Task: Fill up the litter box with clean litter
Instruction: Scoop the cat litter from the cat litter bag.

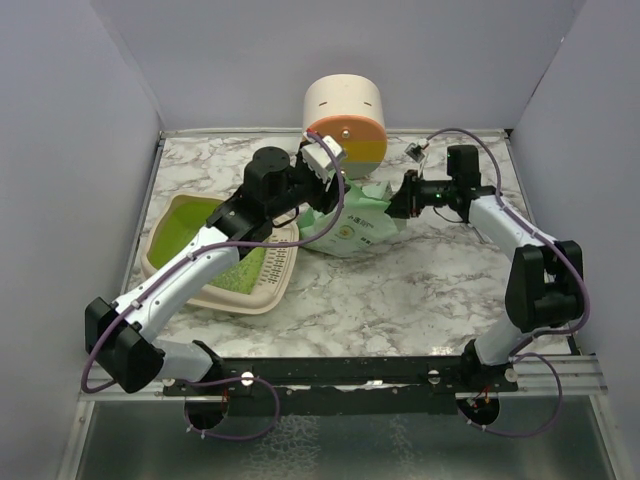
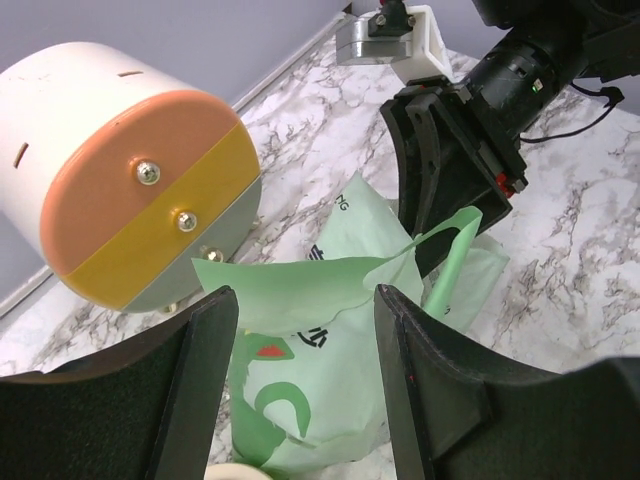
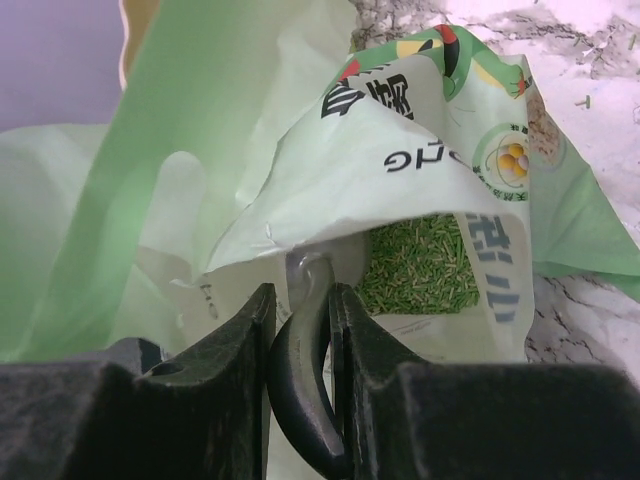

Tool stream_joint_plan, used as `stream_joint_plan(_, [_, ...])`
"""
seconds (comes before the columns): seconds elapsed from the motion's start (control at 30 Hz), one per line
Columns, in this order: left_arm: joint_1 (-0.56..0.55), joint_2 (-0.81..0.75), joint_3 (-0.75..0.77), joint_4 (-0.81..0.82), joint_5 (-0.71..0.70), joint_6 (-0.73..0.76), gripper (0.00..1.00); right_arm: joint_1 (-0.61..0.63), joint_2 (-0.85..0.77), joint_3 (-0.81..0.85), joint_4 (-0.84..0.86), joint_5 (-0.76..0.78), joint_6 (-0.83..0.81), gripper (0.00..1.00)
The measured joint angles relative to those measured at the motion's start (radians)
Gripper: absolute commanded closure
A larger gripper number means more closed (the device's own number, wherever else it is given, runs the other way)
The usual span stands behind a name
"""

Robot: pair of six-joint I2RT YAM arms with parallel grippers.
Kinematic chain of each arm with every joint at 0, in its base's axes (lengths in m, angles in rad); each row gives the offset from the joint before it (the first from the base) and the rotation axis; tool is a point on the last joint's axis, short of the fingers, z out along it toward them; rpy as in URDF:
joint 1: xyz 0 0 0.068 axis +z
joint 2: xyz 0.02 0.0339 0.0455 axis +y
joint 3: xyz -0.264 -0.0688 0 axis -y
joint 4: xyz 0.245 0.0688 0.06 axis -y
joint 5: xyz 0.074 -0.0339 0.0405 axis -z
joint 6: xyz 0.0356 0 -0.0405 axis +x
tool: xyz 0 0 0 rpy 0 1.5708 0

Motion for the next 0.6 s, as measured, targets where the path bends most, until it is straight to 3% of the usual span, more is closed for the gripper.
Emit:
stream_joint_plan(0.4, [0.0, -0.019, 0.0, -0.009, -0.014, -0.041, 0.41, -0.101, -0.031, 0.033, -0.09, -0.129, 0.002, 0.99])
stream_joint_plan(0.6, [0.0, -0.023, 0.0, -0.016, -0.014, -0.062, 0.58, -0.162, -0.031, 0.058, -0.181, -0.156, -0.029, 0.99])
